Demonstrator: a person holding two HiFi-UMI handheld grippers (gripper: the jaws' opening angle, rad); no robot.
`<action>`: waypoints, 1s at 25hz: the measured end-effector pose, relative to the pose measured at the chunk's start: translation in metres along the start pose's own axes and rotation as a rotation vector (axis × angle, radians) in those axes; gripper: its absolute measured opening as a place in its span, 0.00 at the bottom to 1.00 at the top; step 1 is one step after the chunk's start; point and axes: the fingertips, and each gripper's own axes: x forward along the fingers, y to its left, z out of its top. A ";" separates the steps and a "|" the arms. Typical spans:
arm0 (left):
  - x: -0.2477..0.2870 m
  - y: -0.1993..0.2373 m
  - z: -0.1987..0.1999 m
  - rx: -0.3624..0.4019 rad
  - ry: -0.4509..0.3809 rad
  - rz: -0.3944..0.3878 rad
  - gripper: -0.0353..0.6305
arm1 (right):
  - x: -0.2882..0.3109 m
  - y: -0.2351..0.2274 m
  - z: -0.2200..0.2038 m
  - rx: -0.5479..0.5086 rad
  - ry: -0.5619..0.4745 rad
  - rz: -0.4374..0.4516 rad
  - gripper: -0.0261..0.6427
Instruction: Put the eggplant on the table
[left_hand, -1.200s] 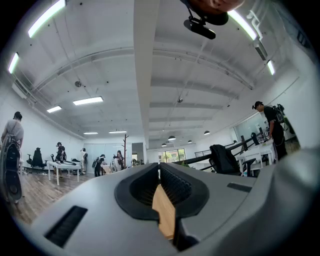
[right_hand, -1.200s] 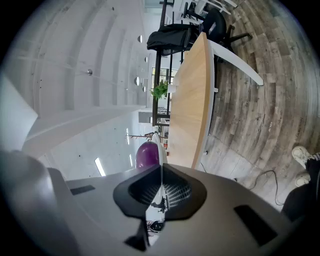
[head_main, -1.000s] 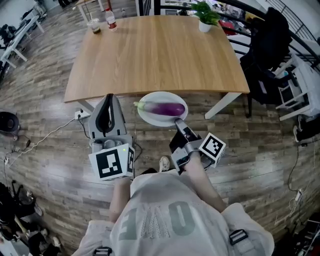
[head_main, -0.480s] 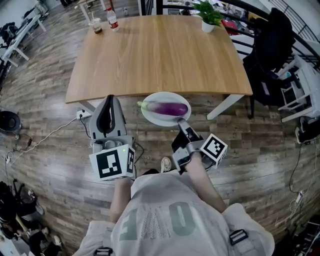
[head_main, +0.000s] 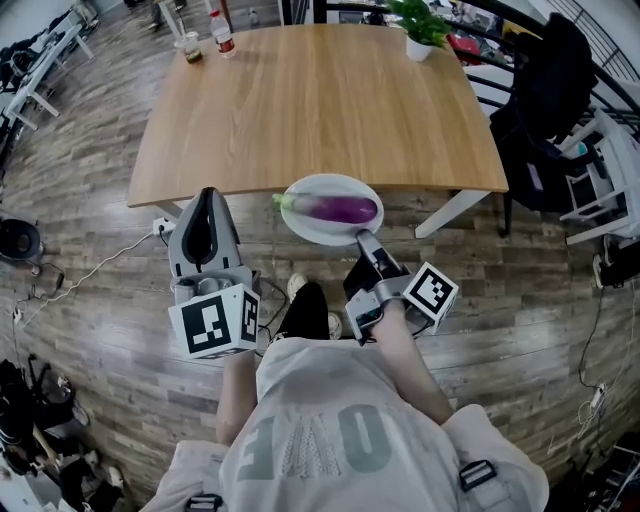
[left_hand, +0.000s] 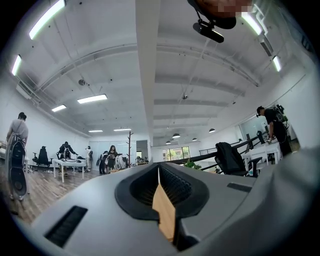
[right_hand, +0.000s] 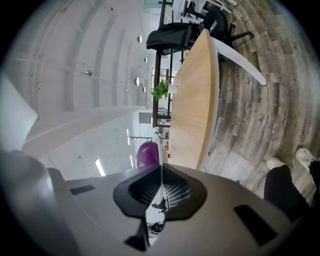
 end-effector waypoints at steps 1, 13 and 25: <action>0.003 0.001 0.000 0.001 -0.005 0.000 0.07 | 0.001 0.000 0.002 -0.002 -0.002 0.002 0.08; 0.081 -0.015 -0.006 -0.014 -0.034 -0.082 0.07 | 0.045 0.012 0.050 -0.019 -0.066 0.015 0.08; 0.192 0.018 -0.026 -0.029 -0.010 -0.091 0.07 | 0.160 0.030 0.081 -0.029 -0.024 0.015 0.08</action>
